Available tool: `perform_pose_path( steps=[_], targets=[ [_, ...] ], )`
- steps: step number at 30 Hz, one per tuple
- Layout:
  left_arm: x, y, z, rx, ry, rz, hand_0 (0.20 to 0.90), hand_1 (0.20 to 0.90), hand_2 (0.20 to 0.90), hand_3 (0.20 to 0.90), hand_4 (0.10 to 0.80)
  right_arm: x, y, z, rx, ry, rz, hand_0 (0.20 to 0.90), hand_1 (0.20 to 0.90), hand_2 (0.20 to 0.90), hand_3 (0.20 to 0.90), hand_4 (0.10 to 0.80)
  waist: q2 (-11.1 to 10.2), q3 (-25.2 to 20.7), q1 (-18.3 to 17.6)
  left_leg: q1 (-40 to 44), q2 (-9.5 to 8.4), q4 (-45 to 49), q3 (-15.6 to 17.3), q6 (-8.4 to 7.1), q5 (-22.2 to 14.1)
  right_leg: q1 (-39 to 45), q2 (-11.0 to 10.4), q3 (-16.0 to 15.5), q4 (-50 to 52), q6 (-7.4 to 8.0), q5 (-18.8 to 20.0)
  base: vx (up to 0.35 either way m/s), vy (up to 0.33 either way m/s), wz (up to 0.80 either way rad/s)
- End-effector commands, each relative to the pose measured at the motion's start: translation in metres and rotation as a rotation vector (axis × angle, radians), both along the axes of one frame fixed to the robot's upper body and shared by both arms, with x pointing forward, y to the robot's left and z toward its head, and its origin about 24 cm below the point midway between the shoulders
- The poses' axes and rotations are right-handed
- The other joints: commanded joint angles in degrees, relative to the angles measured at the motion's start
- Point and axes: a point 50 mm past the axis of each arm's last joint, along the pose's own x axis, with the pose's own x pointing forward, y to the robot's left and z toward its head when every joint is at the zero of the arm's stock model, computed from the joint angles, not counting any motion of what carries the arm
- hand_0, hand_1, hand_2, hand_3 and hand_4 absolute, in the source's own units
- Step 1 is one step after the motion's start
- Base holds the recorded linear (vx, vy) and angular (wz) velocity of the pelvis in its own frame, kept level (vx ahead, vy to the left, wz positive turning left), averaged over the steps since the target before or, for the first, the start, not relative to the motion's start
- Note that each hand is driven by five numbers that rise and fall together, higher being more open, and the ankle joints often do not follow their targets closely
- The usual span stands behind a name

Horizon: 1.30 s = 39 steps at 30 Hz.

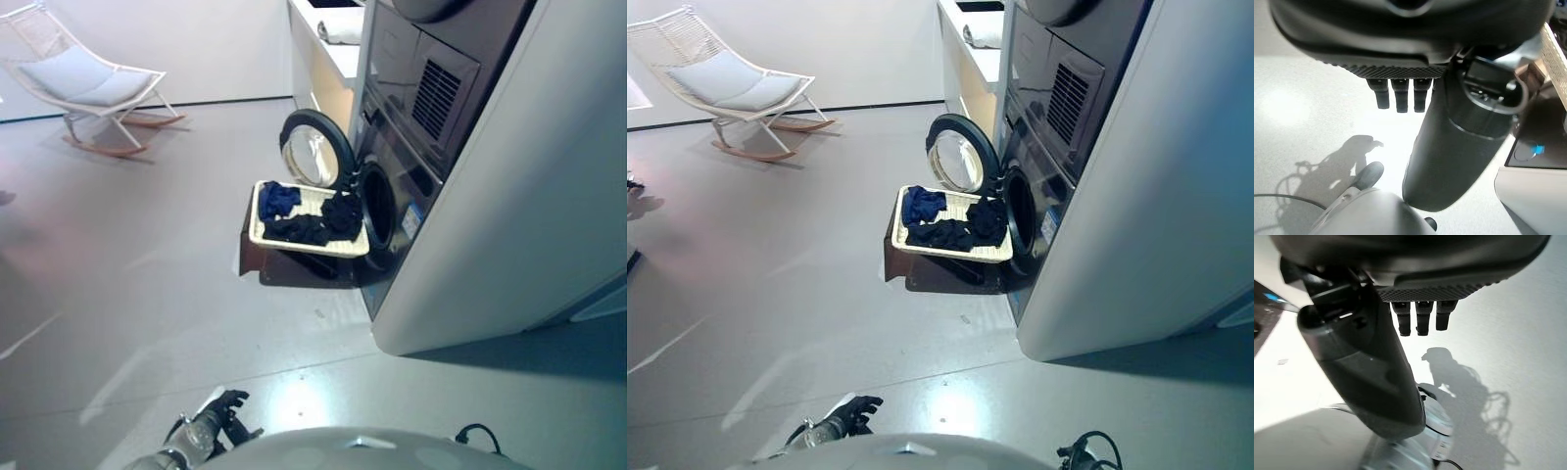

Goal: Pick up the clothes and place them into the washing machine

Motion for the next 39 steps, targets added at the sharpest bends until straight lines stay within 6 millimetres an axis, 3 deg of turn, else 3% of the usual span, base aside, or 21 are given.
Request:
perform_pose_path(
  steps=[1,7,13,27,30,32,33,34,36,39],
  targets=[
    [-0.002,0.006,-0.001,0.020,0.032,0.042,0.900,0.900,0.900,0.900,0.800,0.016,0.005,0.000,0.002,-0.021,0.039,0.900,0.900,0.900,0.900,0.800,0.54,-0.71,-0.24,-3.47,-0.98,2.54,-1.32,0.62,-1.43,-2.36,1.83,0.78,6.86,1.34,-2.44,-0.021,0.011,-0.14],
    [-0.008,0.010,-0.002,0.041,0.062,0.094,0.900,0.900,0.900,0.900,0.800,0.032,0.018,-0.001,0.044,-0.074,0.073,0.900,0.900,0.900,0.900,0.800,0.23,-1.03,-0.20,-2.96,-0.91,2.42,-0.78,0.59,-1.41,-2.02,1.98,1.08,6.48,1.42,-2.27,-0.011,-0.003,-0.19],
    [-0.015,0.006,-0.005,0.048,0.106,0.018,0.900,0.900,0.900,0.900,0.800,0.025,0.016,-0.001,0.038,-0.038,0.084,0.900,0.900,0.900,0.900,0.800,0.35,-1.47,-0.10,-2.42,-0.77,1.96,-1.48,0.33,-1.24,-0.98,1.92,0.34,5.82,1.28,-2.46,0.001,-0.010,-0.01],
    [-0.018,0.006,-0.005,0.055,0.112,0.029,0.900,0.900,0.900,0.900,0.800,0.020,0.006,0.000,0.021,-0.032,0.039,0.900,0.900,0.900,0.900,0.800,0.75,-0.06,-0.09,-3.24,0.41,3.34,-3.03,-0.76,-1.06,-0.36,2.70,-1.48,5.54,0.04,-3.16,0.007,-0.058,0.07],
    [-0.013,0.005,-0.005,0.058,0.089,0.019,0.900,0.900,0.900,0.900,0.800,0.022,0.004,0.001,0.006,-0.034,0.058,0.900,0.900,0.900,0.900,0.800,0.80,0.96,0.03,-4.67,0.42,6.00,-3.65,-0.77,-1.61,-1.19,3.37,-0.91,6.63,-0.69,-3.79,-0.013,-0.100,0.09],
    [-0.005,0.004,-0.003,0.059,0.053,0.023,0.900,0.900,0.900,0.900,0.800,0.028,0.003,0.002,-0.005,-0.050,0.071,0.900,0.900,0.900,0.900,0.800,0.81,2.06,0.35,-6.28,-0.16,7.77,-4.84,-0.55,-1.69,-2.50,3.80,-0.22,7.86,-1.28,-4.07,-0.053,-0.093,0.04],
    [-0.001,0.002,-0.002,0.059,0.024,0.027,0.900,0.900,0.900,0.900,0.800,0.033,0.001,0.003,-0.015,-0.059,0.088,0.900,0.900,0.900,0.900,0.800,0.63,3.16,0.61,-9.41,-1.15,12.90,-5.54,-0.35,-2.27,-3.38,3.87,0.56,8.94,-1.78,-4.15,-0.178,-0.088,0.01],
    [0.015,-0.001,0.002,0.054,-0.035,0.036,0.900,0.900,0.900,0.900,0.800,0.039,-0.001,0.005,-0.034,-0.080,0.096,0.900,0.900,0.900,0.900,0.800,-0.03,5.95,1.69,-16.62,-1.99,21.57,-6.05,-1.06,1.43,-4.25,3.18,0.66,10.46,-2.61,-4.14,-0.181,-0.087,0.00],
    [0.027,-0.001,0.006,0.045,-0.080,0.072,0.900,0.900,0.900,0.900,0.800,0.044,-0.003,0.006,-0.046,-0.097,0.084,0.900,0.900,0.900,0.900,0.800,-0.25,7.39,2.12,-21.11,-2.64,24.18,-7.91,-1.69,3.05,-5.12,3.02,-0.30,11.62,-2.91,-4.53,-0.057,-0.096,-0.12],
    [0.031,0.005,0.008,0.052,-0.102,0.113,0.900,0.900,0.900,0.900,0.800,0.045,-0.003,0.007,-0.060,-0.104,0.073,0.900,0.900,0.900,0.900,0.800,0.24,6.92,3.44,-25.97,-1.80,19.38,-8.95,-1.85,4.25,-3.17,4.54,-1.36,11.32,-3.00,-6.82,0.217,-0.062,0.27]
  ],
)
